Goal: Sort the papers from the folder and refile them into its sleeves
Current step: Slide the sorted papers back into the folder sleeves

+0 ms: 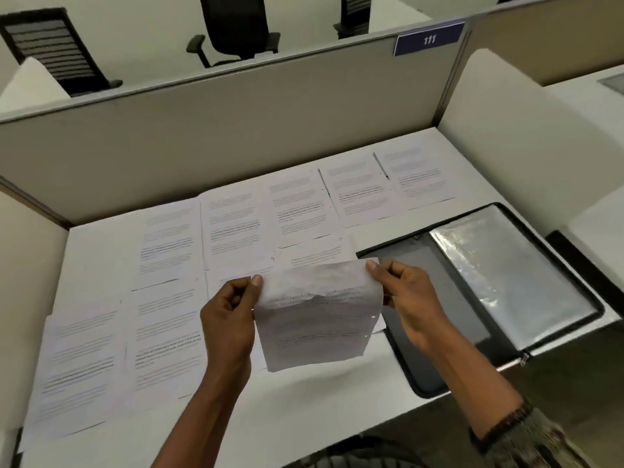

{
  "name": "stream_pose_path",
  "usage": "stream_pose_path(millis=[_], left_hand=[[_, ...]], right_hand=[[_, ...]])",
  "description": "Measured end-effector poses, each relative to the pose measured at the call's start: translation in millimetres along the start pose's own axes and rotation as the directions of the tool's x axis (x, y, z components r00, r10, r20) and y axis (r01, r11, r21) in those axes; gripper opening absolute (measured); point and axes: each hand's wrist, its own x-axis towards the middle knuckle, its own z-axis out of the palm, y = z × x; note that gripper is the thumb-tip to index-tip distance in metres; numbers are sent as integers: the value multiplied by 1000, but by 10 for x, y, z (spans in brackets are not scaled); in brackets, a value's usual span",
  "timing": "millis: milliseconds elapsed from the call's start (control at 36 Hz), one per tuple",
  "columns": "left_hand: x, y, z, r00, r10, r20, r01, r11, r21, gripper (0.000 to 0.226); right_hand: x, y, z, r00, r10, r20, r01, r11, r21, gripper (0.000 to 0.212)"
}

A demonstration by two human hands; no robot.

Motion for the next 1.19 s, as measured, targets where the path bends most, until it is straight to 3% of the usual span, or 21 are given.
stream_pose_path(millis=[139,250,361,472,750,944,1083,1194], left_hand=[[-91,-47,-83,997,42,-67,-44,998,-34,9],[-141,-109,-102,993,-68,-100,55,991,-125,11],[-243,-164,-35,987,-132,-90,117,982,-150,14],[-332,-205,69,983,-156,-99,140,979,-146,24],[-759,-444,791,985,-62,-161,69,997,38,23],[-1248,-558,1712,976,42,-213,-11,989,148,16],[-1455,-608,2227,966,54,-254,-11,985,170,18],[-1551,-609,2495,962,103,-254,-48,976,214,21]], right_hand=[[-257,102,27,998,22,64,-19,998,-54,34],[-471,225,23,989,58,134,-49,996,-68,30],[-596,344,-62,995,86,53,-85,996,-16,26],[-600,364,-250,991,135,2,-134,990,48,37],[-374,190,-1082,985,157,72,-153,987,-57,43],[-62,-38,-1982,987,78,142,-56,987,-153,46],[162,-169,-2497,986,90,143,-66,984,-163,31],[270,-232,-2757,986,107,126,-90,986,-138,36]])
